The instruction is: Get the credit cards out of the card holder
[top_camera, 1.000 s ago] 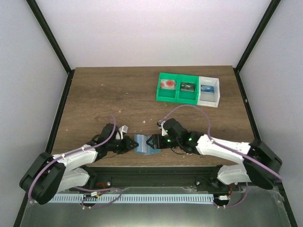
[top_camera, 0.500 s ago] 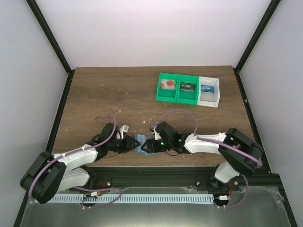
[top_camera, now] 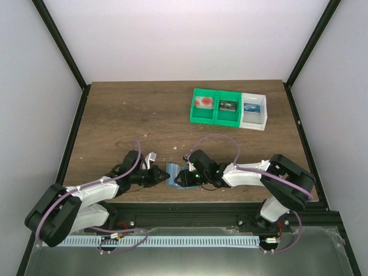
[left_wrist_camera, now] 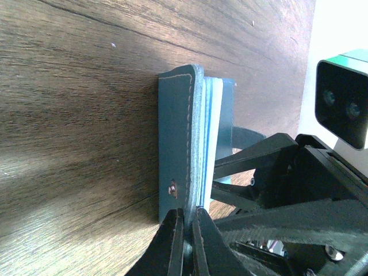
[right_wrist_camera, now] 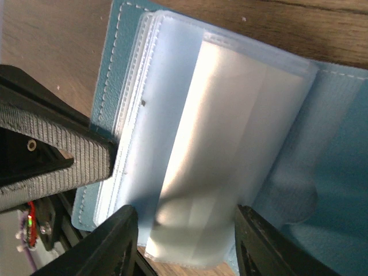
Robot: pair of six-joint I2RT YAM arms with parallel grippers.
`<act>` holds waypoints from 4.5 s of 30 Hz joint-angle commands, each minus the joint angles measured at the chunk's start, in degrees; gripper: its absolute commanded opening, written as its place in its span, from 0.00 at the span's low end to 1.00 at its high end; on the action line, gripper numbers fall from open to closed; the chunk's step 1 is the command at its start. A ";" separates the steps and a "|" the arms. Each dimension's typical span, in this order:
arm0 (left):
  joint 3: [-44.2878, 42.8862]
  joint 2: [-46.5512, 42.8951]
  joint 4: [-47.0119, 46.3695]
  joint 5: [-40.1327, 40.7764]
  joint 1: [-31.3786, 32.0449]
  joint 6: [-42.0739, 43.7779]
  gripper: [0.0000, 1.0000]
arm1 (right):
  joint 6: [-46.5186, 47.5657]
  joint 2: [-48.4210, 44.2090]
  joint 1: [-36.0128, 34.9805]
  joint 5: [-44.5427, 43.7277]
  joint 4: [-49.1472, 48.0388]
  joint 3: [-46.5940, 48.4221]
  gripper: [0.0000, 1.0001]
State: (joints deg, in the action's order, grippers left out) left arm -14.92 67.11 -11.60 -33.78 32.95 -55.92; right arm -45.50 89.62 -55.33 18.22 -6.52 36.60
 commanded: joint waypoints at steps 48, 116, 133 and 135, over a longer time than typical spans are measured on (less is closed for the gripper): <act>1.90 -0.80 -2.39 -2.21 0.18 -0.70 0.00 | -0.22 -1.05 -2.05 -5.15 7.36 5.26 0.78; 0.81 0.55 -2.60 -3.46 0.14 -1.02 0.00 | 0.95 -1.65 -2.85 -6.17 9.80 7.64 0.77; 0.86 0.47 -2.56 -3.65 0.18 -1.03 0.00 | 1.53 -2.02 -2.93 -14.39 15.35 6.20 0.69; 0.81 0.31 -2.41 -3.81 0.22 -0.91 0.00 | 1.62 -2.21 -2.92 -16.02 16.71 6.13 0.69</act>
State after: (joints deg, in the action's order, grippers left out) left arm -13.39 67.42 -13.43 -36.34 32.95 -56.95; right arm -44.40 88.90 -57.91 7.11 6.85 43.03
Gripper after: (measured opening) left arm 0.048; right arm 0.688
